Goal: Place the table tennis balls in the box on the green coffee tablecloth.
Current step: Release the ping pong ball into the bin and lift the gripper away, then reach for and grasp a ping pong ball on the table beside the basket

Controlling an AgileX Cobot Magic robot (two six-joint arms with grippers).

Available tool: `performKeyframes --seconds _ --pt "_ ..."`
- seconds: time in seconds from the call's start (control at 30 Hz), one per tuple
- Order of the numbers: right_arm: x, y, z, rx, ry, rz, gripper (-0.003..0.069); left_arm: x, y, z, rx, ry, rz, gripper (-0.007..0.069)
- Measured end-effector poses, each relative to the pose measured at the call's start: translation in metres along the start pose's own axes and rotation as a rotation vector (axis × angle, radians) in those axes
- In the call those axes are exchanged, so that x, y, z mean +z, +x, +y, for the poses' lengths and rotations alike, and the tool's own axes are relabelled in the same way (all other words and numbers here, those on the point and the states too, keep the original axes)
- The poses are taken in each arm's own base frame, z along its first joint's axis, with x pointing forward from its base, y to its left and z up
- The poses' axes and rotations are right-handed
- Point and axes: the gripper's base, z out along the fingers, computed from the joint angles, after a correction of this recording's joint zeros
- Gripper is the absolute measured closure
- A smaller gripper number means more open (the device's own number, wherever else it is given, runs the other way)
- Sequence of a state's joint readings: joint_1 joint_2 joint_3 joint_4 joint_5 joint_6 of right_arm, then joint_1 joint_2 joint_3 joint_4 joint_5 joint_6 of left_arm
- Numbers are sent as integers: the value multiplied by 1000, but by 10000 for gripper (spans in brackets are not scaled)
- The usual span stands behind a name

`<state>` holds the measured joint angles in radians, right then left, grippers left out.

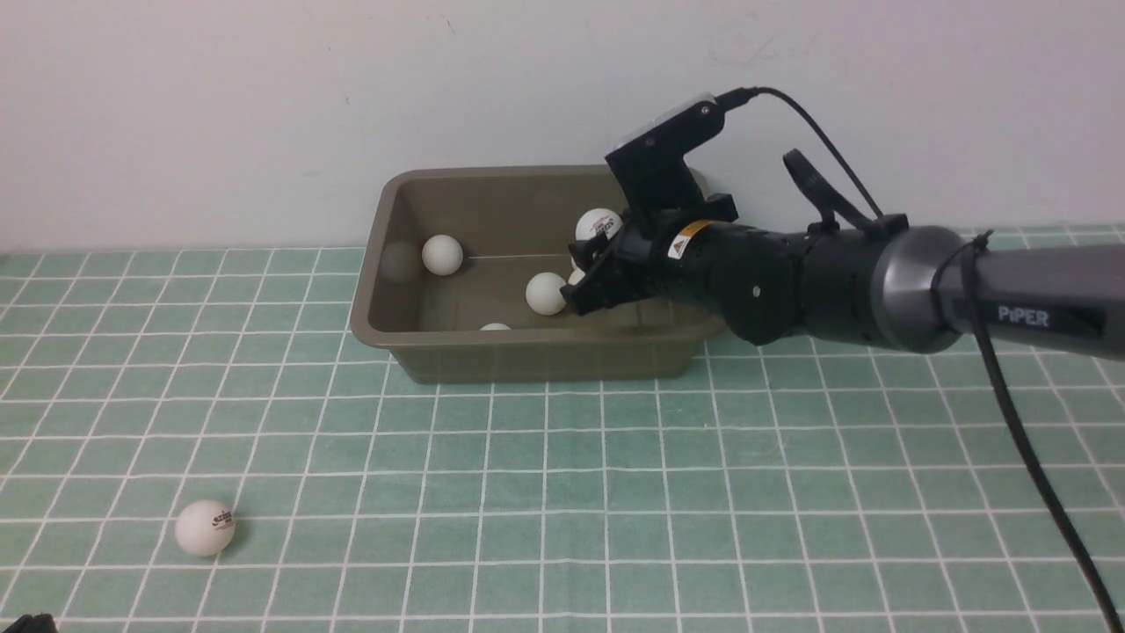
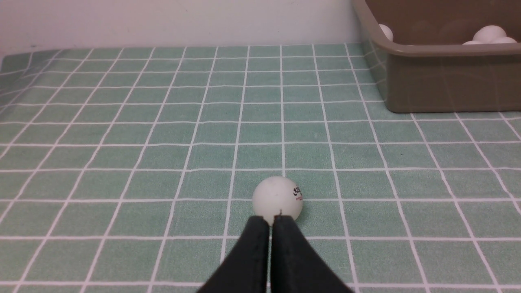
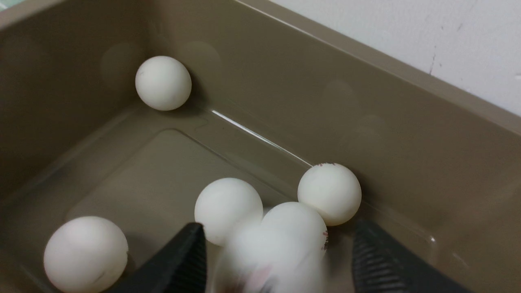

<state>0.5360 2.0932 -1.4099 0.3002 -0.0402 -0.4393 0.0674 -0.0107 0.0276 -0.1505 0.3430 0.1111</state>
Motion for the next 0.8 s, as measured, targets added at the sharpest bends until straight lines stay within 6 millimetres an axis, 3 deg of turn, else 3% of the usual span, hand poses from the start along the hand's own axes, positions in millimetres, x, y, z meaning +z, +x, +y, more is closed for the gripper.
performKeyframes --seconds 0.2,0.57,0.77,0.8 --pt "0 -1 -1 40 9 -6 156 0 0 0 0 0 0 629" --pt "-9 -13 -4 47 13 -31 158 0 0 0 0 0 0 629" --pt "-58 -64 -28 60 51 -155 261 0 0 0 0 0 0 629" --pt "-80 -82 -44 70 81 -205 340 0 0 0 0 0 0 629"
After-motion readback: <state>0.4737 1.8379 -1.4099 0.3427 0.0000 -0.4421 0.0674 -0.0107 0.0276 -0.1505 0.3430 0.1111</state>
